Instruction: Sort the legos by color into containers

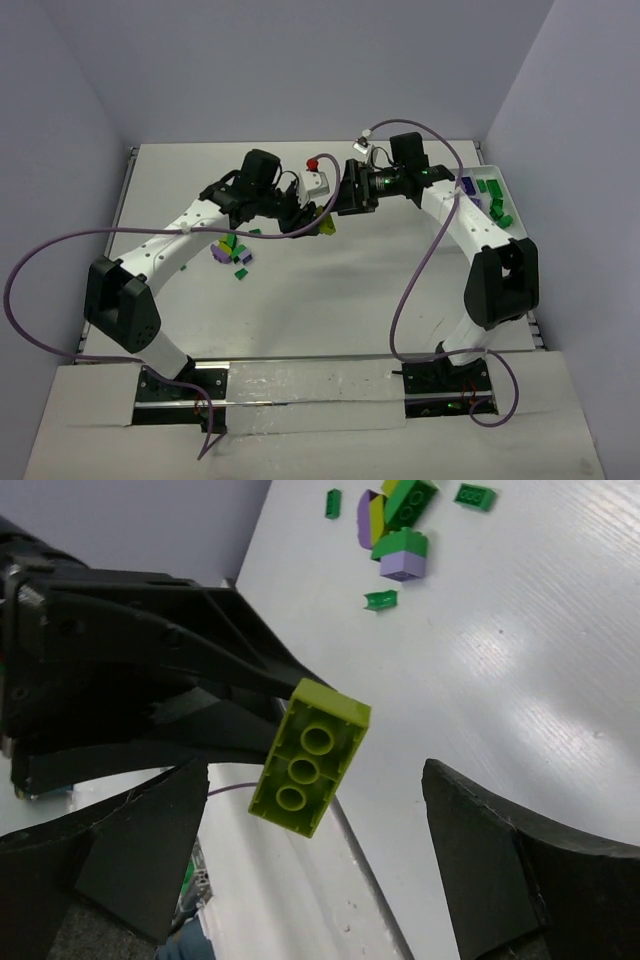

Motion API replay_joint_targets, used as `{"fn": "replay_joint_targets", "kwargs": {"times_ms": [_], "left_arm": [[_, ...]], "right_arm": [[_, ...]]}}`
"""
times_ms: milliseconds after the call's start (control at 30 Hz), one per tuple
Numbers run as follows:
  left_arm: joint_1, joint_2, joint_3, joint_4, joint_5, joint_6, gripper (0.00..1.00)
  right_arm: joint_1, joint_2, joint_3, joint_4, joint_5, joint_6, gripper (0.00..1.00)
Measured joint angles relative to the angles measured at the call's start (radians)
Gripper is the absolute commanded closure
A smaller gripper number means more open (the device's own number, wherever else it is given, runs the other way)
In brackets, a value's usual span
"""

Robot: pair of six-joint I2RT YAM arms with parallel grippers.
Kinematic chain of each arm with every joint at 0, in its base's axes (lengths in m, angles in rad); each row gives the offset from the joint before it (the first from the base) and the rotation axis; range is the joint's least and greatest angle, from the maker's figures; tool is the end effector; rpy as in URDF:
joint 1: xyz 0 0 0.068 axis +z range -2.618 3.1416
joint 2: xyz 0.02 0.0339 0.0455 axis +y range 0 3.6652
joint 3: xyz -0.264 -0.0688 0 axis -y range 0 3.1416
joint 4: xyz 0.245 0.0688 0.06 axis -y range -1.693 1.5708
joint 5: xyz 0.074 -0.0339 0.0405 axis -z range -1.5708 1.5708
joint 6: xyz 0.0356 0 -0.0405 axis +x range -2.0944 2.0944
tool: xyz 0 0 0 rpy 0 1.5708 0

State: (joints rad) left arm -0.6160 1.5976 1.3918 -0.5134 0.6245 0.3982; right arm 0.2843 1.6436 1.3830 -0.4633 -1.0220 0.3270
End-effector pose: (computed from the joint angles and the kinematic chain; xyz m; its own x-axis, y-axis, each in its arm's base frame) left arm 0.2790 -0.2230 0.3183 -0.1747 0.5091 -0.8428 0.9715 0.2285 -0.0633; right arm 0.3377 0.1303 0.3103 -0.8461 -0.0727 -0.5280 -0.5154 0.3641 0.7758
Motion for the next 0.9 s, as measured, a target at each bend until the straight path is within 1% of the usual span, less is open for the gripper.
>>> {"fn": "replay_joint_targets", "kwargs": {"times_ms": [133, 233, 267, 400, 600, 633, 700, 733, 800, 900], "left_arm": [[-0.007, 0.004, 0.0, -0.001, -0.007, 0.005, 1.0], [-0.015, 0.006, 0.001, -0.003, -0.015, 0.006, 1.0], [-0.018, 0.007, 0.003, -0.004, -0.018, 0.007, 1.0], [-0.026, 0.01, 0.007, -0.007, -0.03, 0.009, 1.0], [-0.031, 0.022, 0.011, -0.008, -0.065, 0.016, 0.99], [-0.031, 0.022, 0.011, -0.006, -0.071, 0.019, 0.97], [-0.034, 0.022, 0.011, -0.004, -0.075, 0.022, 0.92], [-0.035, 0.022, 0.011, -0.004, -0.075, 0.021, 0.89], [-0.035, 0.022, 0.011, -0.003, -0.075, 0.021, 0.77], [-0.035, 0.021, 0.011, -0.002, -0.075, 0.02, 0.68]], "right_arm": [[0.007, 0.026, 0.011, -0.033, 0.03, -0.014, 0.1], [0.019, 0.051, 0.017, -0.045, 0.039, -0.015, 0.17], [0.023, 0.057, 0.018, -0.048, 0.041, -0.015, 0.18], [0.04, 0.064, 0.019, -0.057, 0.043, -0.02, 0.39], [0.051, 0.064, 0.019, -0.058, 0.048, 0.008, 0.84], [0.05, 0.064, 0.019, -0.057, 0.049, 0.018, 0.91], [0.049, 0.064, 0.018, -0.054, 0.049, 0.028, 0.98], [0.049, 0.064, 0.018, -0.052, 0.047, 0.03, 1.0], [0.049, 0.064, 0.015, -0.044, 0.044, 0.037, 1.0], [0.048, 0.064, 0.007, -0.023, 0.037, 0.052, 1.0]]}}
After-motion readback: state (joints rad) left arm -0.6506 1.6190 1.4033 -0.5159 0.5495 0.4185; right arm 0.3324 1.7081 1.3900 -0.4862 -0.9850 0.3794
